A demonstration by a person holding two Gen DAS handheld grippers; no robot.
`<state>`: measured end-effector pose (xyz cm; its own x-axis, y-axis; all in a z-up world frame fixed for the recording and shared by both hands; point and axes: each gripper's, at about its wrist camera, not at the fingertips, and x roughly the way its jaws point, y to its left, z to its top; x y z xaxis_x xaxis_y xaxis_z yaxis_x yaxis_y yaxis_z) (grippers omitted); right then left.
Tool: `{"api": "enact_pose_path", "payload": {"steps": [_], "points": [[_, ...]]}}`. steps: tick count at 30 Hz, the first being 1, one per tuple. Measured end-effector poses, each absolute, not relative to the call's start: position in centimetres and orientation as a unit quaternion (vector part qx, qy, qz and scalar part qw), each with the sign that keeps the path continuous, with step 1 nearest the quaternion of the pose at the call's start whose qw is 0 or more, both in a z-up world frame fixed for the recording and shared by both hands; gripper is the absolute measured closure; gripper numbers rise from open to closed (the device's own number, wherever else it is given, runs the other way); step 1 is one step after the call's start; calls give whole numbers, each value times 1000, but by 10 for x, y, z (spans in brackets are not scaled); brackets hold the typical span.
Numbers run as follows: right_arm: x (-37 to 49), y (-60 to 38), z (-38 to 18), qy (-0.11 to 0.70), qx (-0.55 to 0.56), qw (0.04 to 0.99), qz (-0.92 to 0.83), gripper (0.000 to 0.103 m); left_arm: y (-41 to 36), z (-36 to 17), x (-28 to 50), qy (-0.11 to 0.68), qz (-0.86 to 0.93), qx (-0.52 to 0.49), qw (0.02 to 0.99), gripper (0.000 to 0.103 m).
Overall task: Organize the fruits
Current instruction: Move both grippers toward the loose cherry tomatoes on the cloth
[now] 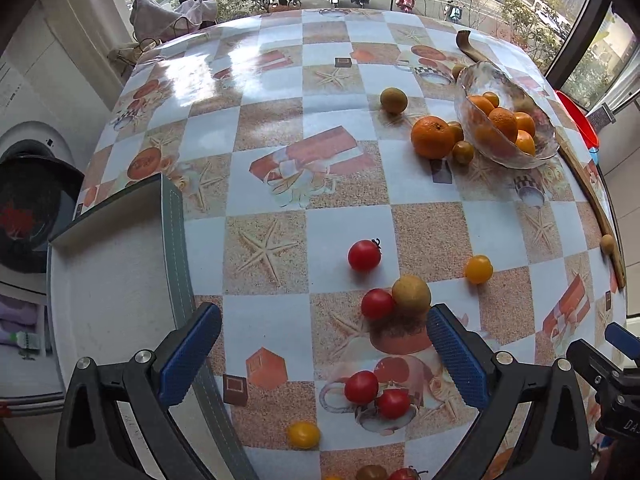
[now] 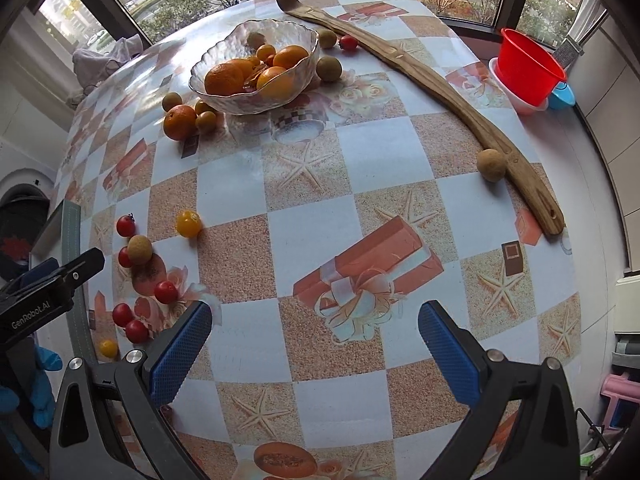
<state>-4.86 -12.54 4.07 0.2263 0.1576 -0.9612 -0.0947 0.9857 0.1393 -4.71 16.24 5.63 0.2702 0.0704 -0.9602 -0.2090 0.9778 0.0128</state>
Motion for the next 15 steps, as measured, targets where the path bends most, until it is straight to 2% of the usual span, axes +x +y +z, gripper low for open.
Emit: {"api": "enact_pose_path", "payload": {"steps": [15], "points": [[-57, -96, 43, 617, 27, 784, 68, 0, 184, 47, -35, 594, 70, -68, 798, 0]]}}
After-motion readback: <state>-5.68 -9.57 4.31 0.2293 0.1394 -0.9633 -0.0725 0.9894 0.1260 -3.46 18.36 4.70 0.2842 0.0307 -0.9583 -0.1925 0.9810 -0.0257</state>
